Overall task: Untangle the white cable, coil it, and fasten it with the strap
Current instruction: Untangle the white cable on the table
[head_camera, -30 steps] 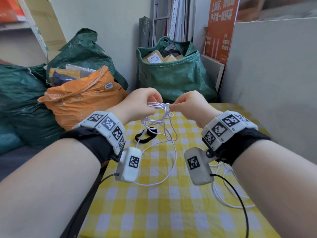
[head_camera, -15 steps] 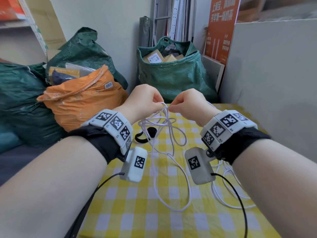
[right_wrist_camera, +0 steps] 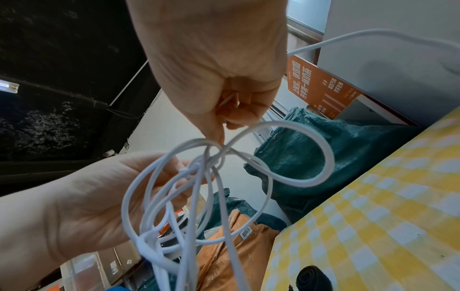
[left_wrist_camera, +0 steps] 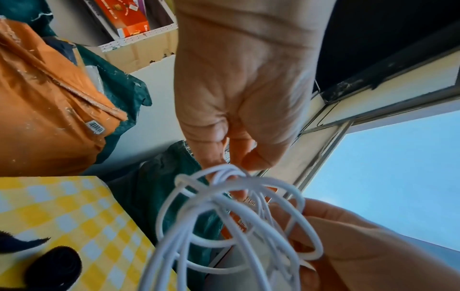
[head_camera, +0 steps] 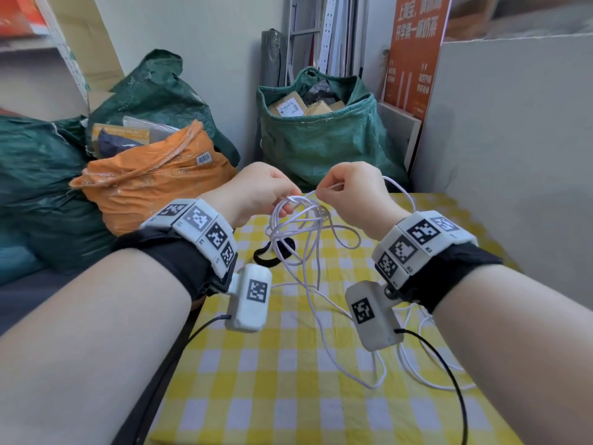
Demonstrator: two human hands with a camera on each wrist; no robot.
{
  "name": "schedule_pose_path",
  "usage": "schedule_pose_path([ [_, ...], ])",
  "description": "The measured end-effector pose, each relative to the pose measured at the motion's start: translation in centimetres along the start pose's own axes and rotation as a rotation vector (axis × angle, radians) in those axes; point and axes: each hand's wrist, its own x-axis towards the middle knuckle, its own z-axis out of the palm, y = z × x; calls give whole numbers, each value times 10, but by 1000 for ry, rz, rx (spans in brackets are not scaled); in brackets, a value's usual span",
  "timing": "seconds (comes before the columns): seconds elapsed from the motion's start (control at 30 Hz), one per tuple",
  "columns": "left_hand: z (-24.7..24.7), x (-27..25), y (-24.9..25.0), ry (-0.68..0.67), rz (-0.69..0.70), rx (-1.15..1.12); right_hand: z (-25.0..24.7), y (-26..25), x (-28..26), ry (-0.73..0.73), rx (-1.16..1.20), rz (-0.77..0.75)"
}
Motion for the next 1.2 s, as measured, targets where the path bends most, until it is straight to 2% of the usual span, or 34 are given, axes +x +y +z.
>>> schedule_pose_path([
  [0.27, -8, -3, -10, -147, 52, 44, -1, 10, 3, 7, 40, 45],
  [0.37, -10, -3, -14, -85, 86, 23, -3, 15, 4, 13, 57, 87],
  [0.5, -12, 4, -19, 95, 194, 224, -3, 17, 5, 12, 69, 117],
  [0.57, -14, 5, -19, 90, 213, 242, -3, 17, 6, 24, 59, 125],
  [0.67, -19, 3, -17, -35, 177, 306, -4, 19, 7, 25, 39, 152],
  [0.73, -21, 3, -16, -96, 164, 531, -2, 20, 6, 20, 23, 166],
  [0.83, -29, 4, -18, -107, 130, 840, -3, 25, 5, 21, -22, 210],
  [0.9, -41, 4, -27, -65, 89, 992, -13, 36, 6, 71, -96, 275],
  [0.97, -56, 2, -41, -24, 27, 1042, -26, 46, 7, 125, -137, 357],
  [1.03, -63, 1, -52, -20, -5, 1046, -32, 52, 9, 121, -179, 390],
  [1.2, -56, 1, -54, 2, -12, 959, -16, 57, 15, -35, -297, 457],
])
